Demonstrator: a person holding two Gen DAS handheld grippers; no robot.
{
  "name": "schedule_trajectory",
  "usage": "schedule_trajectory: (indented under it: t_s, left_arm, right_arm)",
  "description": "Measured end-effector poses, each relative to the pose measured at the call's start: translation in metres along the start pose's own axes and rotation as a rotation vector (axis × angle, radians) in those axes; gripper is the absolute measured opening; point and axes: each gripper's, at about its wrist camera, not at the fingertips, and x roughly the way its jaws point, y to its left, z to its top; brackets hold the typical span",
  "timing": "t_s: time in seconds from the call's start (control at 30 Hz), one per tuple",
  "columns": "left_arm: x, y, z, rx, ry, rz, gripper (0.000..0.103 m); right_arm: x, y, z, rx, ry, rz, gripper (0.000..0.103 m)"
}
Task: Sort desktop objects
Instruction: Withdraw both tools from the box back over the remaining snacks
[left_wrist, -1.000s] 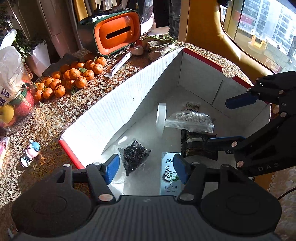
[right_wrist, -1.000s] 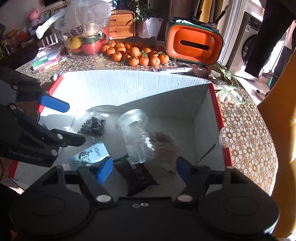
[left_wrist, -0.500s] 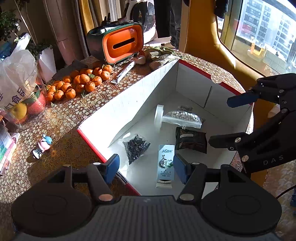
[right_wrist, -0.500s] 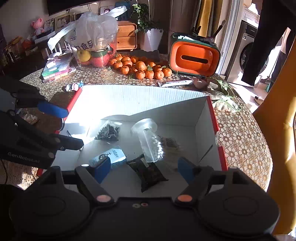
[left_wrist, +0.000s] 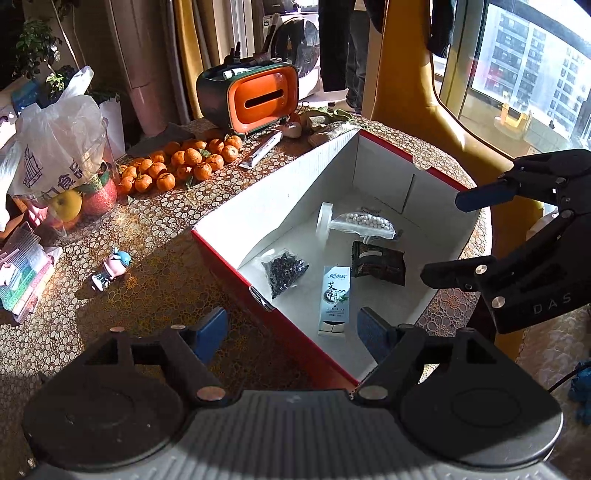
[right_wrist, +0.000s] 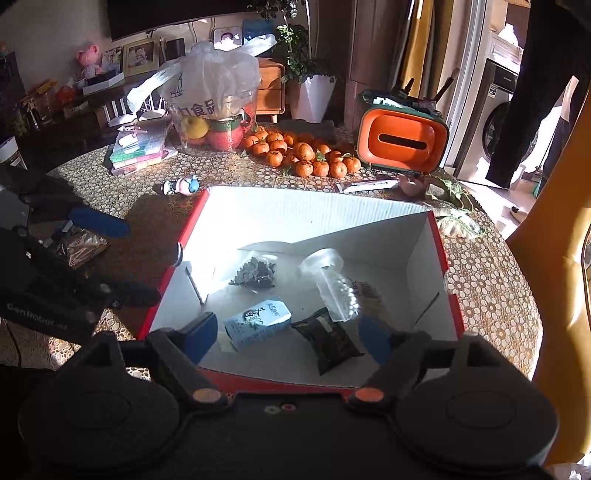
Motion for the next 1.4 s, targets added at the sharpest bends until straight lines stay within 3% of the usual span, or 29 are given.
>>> schedule_trajectory:
  t_s: [0.53, 0.73, 0.8, 1.1, 1.4]
  left_arm:
    - [-0.049, 0.030, -0.050, -0.048, -0.027, 0.006, 0.085]
    - [-0.068, 0.045, -0.073, -0.081, -0.031, 0.018, 0.092]
    - [-0.074, 0.050, -0.081, -0.098, -0.037, 0.021, 0.101]
    - [-0.100, 0.070, -0.114, -0.146, -0.050, 0.031, 0.101]
    - [-0.127, 0.103, -0.155, -0.222, -0.059, 0.086, 0.103]
  right_arm:
    - [-0.023, 0.046, -0.006, 0.014, -0.044, -0.012, 0.087]
    - [-0.026, 0.066, -0.008, 0.035, -0.050, -0.002, 0.089]
    - [-0.026, 0.073, -0.009, 0.031, -0.048, 0.001, 0.089]
    - [-0.033, 0.108, -0.009, 0.009, -0.060, 0.026, 0.090]
    - [-0.033, 0.153, -0.008, -0.054, -0.074, 0.075, 0.090]
